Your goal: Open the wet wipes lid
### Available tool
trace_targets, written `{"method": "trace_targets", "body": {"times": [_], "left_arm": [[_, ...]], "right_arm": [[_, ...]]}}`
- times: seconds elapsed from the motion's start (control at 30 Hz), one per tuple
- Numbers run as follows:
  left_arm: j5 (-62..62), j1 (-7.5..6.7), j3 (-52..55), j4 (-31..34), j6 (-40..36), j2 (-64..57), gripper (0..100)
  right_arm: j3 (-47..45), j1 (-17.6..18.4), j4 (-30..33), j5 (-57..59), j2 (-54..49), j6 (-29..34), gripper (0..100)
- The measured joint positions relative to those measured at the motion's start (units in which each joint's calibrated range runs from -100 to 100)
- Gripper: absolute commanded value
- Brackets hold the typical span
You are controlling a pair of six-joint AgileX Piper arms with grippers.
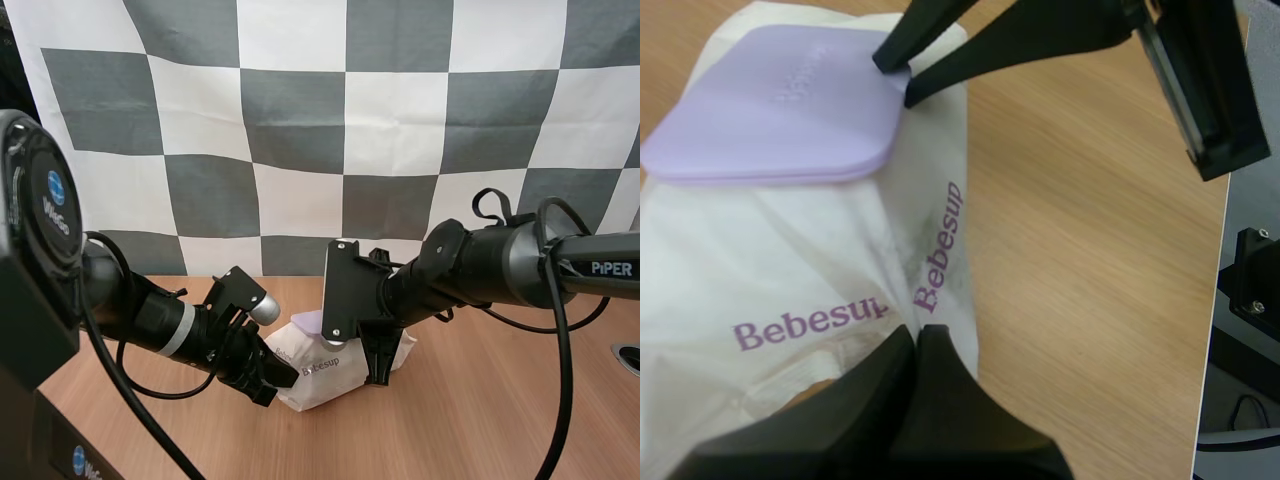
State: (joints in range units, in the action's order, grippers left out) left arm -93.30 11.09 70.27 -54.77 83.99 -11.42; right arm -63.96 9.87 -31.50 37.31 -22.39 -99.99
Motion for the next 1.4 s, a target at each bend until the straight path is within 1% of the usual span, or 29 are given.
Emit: {"method": "trace_targets", "body": {"times": [0.27, 0.47, 0.63, 0.9, 0.93, 1.4], "left_arm": [[0.00, 0.00, 0.00, 0.32, 0.00, 0.00, 0], [0.00, 0.00, 0.00, 0.48, 0.00, 0.00, 0], [0.20, 0.00, 0.00, 0.48, 0.12, 0.00, 0], [0.46, 0.00, 0.00, 0.37, 0.29, 0.00, 0], [1.05, 0.00, 0.19, 1.88, 0.44, 0.00, 0], [1.85, 0.00, 0.34, 1.62, 0.54, 0.67, 0]], "right_arm": [[1.16, 0.00, 0.00, 0.00, -0.21, 0.00, 0], [2.68, 0.00, -2.68, -0.16, -0.44, 0.00, 0], [2.68, 0.00, -2.81, -0.87, -0.44, 0.00, 0], [2.68, 0.00, -2.90, -5.41, -0.44, 0.00, 0], [2.89, -0.09, -3.20, -8.72, -0.44, 0.11, 0], [2.90, -0.03, -2.93, -8.24, -0.68, 0.01, 0]]}}
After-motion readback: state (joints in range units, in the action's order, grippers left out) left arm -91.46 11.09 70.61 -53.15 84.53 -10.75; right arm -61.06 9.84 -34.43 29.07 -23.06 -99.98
